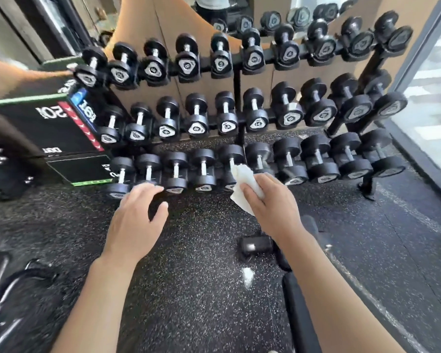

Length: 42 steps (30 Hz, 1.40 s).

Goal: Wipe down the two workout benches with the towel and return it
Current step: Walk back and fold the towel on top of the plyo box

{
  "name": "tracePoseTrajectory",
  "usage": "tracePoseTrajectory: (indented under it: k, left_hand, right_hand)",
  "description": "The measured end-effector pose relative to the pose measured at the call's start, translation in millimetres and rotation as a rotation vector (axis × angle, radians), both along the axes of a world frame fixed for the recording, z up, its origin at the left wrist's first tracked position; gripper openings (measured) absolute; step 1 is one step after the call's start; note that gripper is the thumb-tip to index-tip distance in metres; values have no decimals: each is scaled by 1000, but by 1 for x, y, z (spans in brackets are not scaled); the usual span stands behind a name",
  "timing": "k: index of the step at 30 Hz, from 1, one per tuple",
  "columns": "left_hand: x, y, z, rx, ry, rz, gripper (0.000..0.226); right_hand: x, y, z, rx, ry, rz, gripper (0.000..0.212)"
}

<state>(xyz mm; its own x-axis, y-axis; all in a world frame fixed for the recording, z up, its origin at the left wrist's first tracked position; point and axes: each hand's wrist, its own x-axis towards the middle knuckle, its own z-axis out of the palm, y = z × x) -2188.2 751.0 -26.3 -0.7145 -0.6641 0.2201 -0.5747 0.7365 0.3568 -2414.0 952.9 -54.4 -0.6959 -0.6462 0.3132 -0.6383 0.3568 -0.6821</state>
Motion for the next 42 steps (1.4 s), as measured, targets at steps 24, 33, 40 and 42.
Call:
tracePoseTrajectory:
  k: [24,33,40,42]
  left_hand:
    - [426,-217,17,-56,-40,407,67]
    - [486,-253,12,-13,3,581,54]
    - [472,-311,6,8,16,639,54]
    - [459,-337,5,12,26,646,55]
  right_hand:
    - [384,-330,44,41,121,428,45]
    - [435,-417,43,28,130,554,43]
    - [419,-488,32,17,111,592,43]
    - [404,-513,30,22,106,611,43]
